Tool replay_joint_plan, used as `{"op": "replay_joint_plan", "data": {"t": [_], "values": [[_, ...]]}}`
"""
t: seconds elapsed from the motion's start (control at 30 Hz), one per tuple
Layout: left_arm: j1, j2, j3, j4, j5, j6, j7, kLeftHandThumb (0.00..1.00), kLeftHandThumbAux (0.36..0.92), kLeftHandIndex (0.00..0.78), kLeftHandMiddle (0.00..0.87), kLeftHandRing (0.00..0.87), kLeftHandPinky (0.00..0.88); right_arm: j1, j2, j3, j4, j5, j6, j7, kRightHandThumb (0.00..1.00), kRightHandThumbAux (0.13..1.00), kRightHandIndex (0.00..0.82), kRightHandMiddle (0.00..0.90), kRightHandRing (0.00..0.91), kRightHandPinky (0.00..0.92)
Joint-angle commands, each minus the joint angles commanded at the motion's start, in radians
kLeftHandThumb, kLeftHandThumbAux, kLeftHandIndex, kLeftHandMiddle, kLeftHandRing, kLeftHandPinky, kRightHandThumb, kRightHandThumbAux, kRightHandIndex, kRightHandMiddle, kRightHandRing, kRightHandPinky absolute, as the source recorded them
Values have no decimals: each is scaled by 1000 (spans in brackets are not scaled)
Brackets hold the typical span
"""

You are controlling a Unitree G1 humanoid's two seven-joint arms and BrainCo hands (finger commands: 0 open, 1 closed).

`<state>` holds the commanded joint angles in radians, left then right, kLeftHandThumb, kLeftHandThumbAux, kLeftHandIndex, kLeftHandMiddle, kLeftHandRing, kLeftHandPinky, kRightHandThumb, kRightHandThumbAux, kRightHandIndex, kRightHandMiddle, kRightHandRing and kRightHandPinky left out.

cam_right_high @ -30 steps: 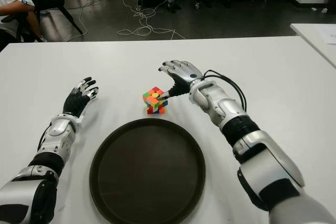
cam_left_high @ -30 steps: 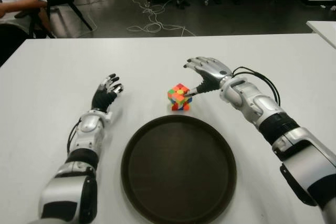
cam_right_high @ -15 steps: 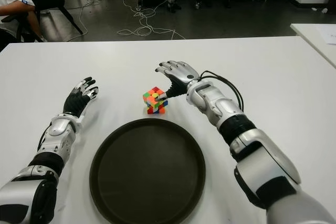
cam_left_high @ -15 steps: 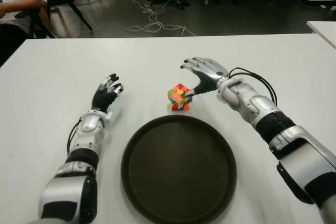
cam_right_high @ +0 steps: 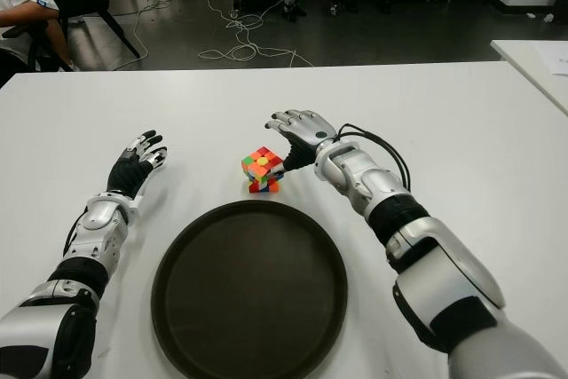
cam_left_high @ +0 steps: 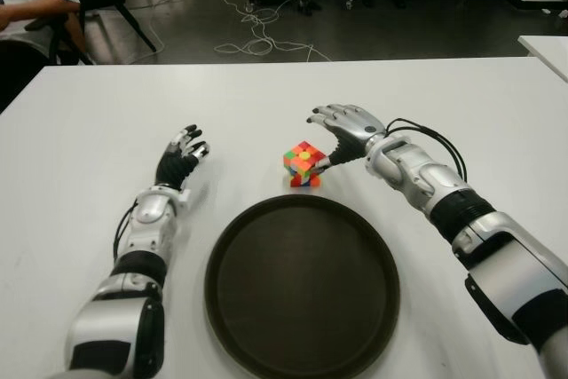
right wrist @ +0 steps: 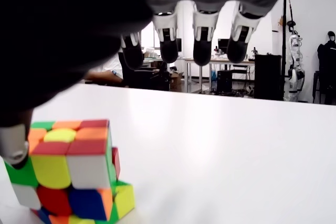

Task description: Pick up the Rubik's Cube and put it in the plate

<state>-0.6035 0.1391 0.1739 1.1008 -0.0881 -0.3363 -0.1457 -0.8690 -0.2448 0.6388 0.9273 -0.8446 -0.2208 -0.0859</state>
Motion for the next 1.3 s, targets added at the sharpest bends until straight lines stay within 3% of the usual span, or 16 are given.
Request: {"op": "replay_joint_plan", "data": {"t": [0.4,0.9,1.3], "values": [[-2,0,0,-2,0,-3,0,238,715,53,123,108,74,-3,18,22,33,-14,-21,-15,18,461,25,5,8,48],[-16,2,-5,13,11,-2,27,233,723,52,127,113,82,9,29,25,14,-14,-6,-38,28,485,30,2,17,60],[-25,1,-5,20,8,3,25,213,722,50,115,104,79,56,30,20,-79,-6,17,-21,37,488,39,4,9,59]]}}
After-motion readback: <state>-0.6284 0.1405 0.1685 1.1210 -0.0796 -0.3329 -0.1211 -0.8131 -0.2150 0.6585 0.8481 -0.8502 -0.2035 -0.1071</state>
